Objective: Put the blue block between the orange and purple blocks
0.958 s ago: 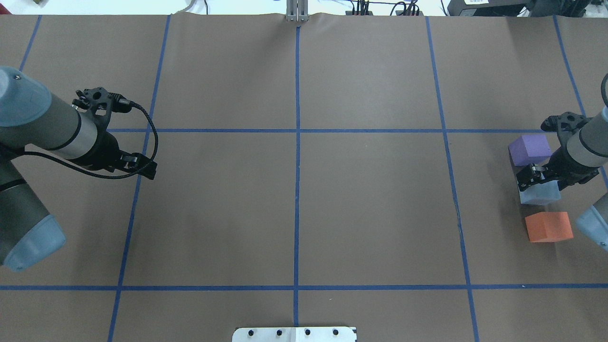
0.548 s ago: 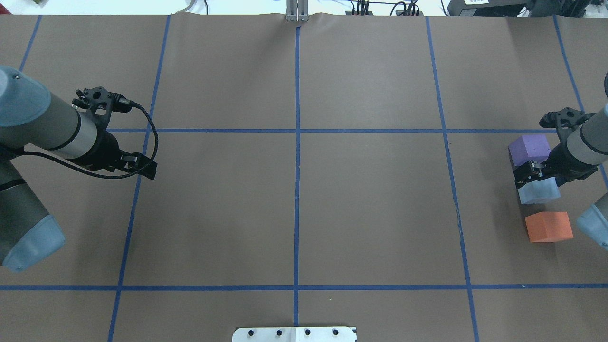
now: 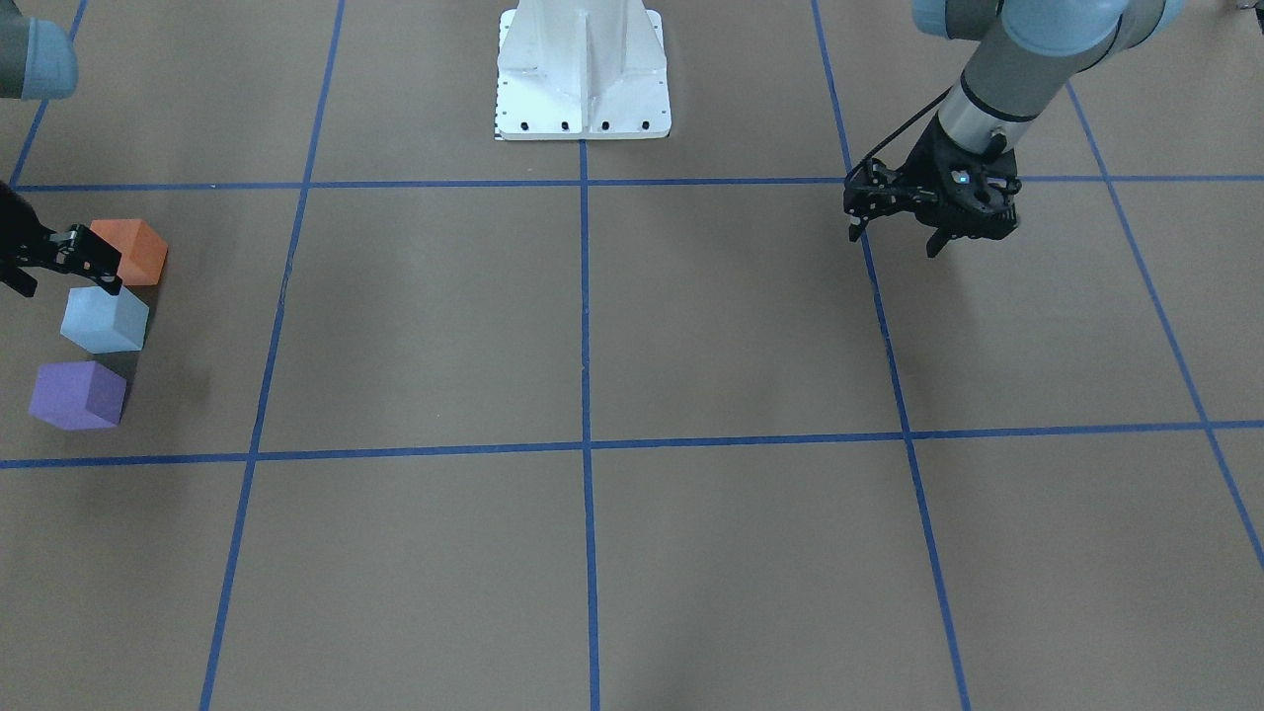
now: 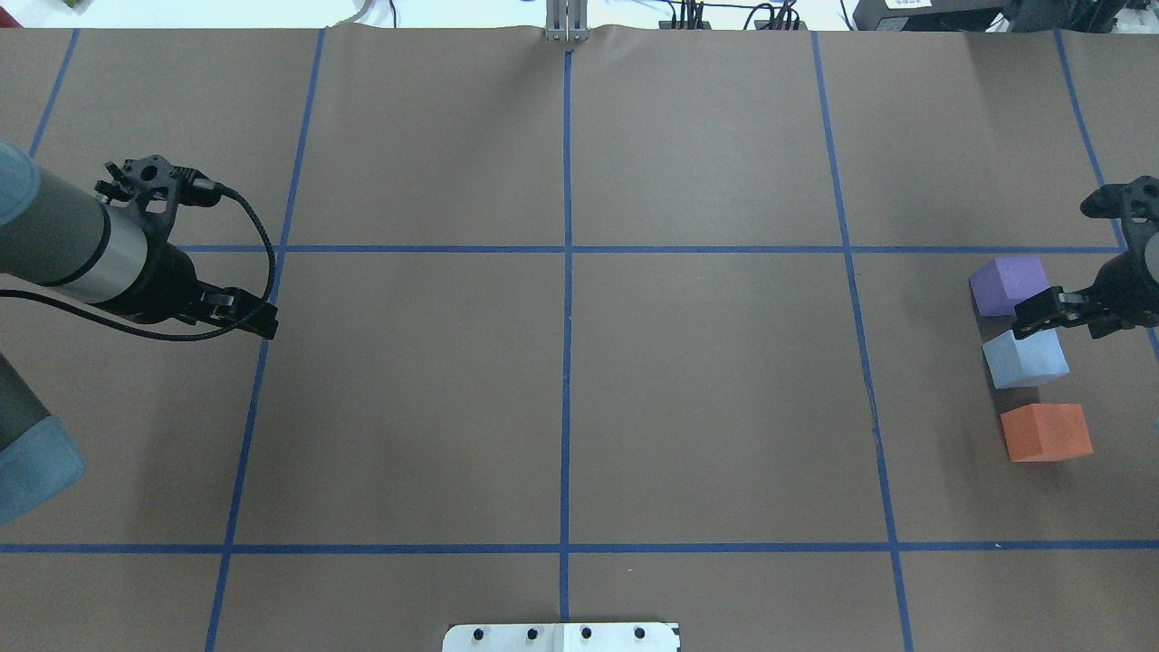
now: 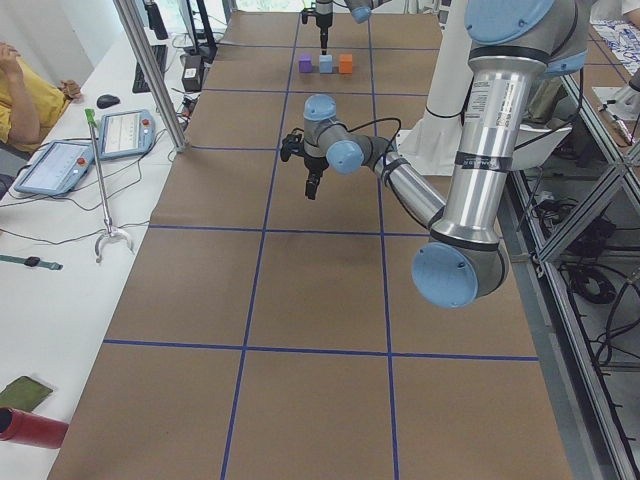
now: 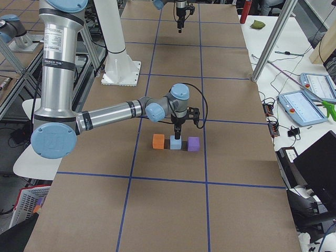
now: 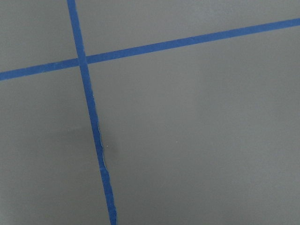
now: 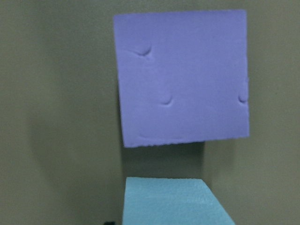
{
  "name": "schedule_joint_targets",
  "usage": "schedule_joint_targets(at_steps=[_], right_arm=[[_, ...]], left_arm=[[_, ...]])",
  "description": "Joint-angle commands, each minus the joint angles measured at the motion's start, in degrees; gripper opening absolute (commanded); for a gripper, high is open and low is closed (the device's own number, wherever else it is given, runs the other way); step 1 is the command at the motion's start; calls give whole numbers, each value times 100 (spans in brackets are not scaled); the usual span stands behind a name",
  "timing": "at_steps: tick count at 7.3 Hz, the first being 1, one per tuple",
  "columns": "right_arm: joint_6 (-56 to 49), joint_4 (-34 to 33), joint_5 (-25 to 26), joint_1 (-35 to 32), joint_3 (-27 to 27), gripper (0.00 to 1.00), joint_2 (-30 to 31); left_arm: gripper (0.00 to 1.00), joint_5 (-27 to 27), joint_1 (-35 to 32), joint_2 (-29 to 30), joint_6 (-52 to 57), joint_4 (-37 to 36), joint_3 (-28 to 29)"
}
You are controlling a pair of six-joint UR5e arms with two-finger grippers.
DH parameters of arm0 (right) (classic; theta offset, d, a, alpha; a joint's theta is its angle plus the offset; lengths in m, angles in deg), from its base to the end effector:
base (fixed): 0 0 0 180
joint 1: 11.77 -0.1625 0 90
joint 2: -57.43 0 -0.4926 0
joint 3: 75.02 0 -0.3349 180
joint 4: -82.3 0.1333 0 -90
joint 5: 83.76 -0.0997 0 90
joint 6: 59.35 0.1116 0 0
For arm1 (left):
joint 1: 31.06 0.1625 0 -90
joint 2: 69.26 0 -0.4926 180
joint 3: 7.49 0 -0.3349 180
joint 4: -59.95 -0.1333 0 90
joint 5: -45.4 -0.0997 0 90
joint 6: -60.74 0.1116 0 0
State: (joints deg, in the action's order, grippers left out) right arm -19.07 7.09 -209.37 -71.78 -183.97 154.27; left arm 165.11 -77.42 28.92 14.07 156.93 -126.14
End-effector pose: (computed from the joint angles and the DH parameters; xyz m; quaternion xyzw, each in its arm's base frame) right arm -0.1401 -0.3795 0.6171 0.0100 -0.3707 0.0122 0.9286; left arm 0.2729 -0.3992 0.4503 0.0856 0.4234 0.0719 0.8990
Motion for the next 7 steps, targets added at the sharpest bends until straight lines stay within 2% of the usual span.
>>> schedule_joint_targets(at_steps=[1,2,3,4,5,6,7], right_arm=[[-499,-21,-94,-736,-65,100,89],[-1174,-90,-452,-1167,21,100,141],[-1546,-100,-560,-1580,14,100,246],[-1767,-100,-744,-1906,-4,100,343],[-2109,-109,-920,-2179,31,100,440],[-2504,-109,-930,-2382,31,100,615],[-2751,-109,-930,-2514,40,100,869]], left_arm=[[99,27,-424,-456,166,-4,-237],[99,27,-757,-858,950,-4,-246],[99,96,-1248,-1201,1889,-12,-203],[99,489,-1792,-1457,2690,-21,-81],[99,980,-2537,-1581,3664,-21,312],[99,1637,-3406,-1600,4805,-13,1047],[99,2053,-4024,-1513,5660,22,1829]])
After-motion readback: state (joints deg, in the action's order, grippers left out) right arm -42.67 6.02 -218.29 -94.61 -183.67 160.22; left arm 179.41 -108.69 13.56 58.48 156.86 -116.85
